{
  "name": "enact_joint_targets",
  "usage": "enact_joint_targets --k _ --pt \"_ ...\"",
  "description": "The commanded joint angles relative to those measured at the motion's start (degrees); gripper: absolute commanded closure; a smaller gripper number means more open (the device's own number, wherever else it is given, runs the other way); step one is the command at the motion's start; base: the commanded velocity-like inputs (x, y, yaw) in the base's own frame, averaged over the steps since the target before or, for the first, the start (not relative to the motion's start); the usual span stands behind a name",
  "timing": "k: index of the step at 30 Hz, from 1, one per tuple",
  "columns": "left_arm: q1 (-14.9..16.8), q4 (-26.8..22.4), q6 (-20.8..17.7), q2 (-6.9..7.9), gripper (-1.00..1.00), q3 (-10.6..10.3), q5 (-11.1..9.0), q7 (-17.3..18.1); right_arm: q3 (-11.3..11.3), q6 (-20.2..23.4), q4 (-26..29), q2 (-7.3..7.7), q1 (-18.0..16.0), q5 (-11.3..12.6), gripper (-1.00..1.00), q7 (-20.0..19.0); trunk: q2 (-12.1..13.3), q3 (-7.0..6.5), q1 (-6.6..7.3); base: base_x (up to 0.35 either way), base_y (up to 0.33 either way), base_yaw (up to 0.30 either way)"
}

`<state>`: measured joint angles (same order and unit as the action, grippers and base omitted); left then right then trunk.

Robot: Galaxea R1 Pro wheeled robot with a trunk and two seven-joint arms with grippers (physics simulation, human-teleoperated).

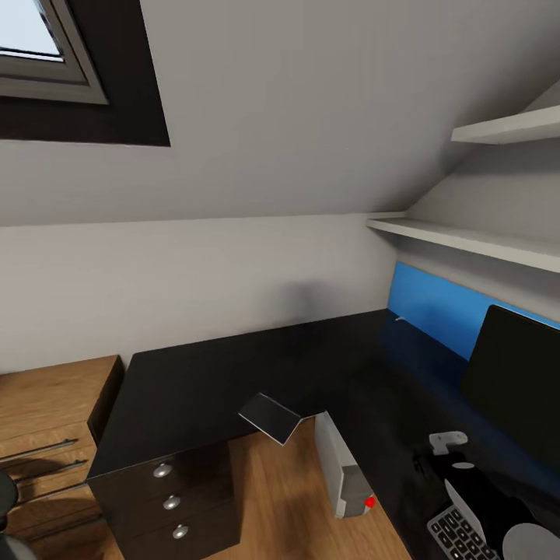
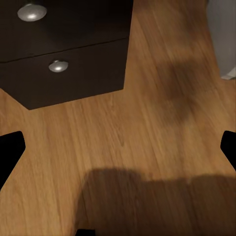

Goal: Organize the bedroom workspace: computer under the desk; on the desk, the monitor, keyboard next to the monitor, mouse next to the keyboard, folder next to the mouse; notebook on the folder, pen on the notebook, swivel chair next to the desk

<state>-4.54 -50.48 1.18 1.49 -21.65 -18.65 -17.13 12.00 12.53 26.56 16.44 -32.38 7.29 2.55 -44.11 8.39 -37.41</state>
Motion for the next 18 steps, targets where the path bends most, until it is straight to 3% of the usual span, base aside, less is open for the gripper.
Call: enact_joint_targets --k 1,6,11,18 --pt "0.04 -0.10 0.13 0.08 -1.00 -0.32 -0.60 -0.45 0.48 -0.38 -0.29 0.08 -0.04 0.79 1.00 0.35 -0.07 0.08 -0.02 0.008 0.000 0.000" --pt "0.04 -0.41 0.17 0.07 -1.00 -0.32 -0.62 -0.38 0.49 -2.64 -2.82 -0.24 -0.90 0.72 1.00 0.35 -0.07 0.08 -0.02 0.003 0.000 0.000" --pt "0.01 -2.94 0.15 0.10 -1.00 0.11 -0.89 -0.36 0.49 -0.47 -5.97 -0.34 -3.48 0.54 1.00 0.38 -0.07 0.08 -0.02 0.000 0.000 0.000" --pt "0.02 -3.45 0.14 0.09 -1.00 0.20 -0.95 -0.36 0.48 1.07 -6.66 -0.44 -4.07 0.53 1.00 0.43 -2.88 1.33 -1.55 0.000 0.000 0.000"
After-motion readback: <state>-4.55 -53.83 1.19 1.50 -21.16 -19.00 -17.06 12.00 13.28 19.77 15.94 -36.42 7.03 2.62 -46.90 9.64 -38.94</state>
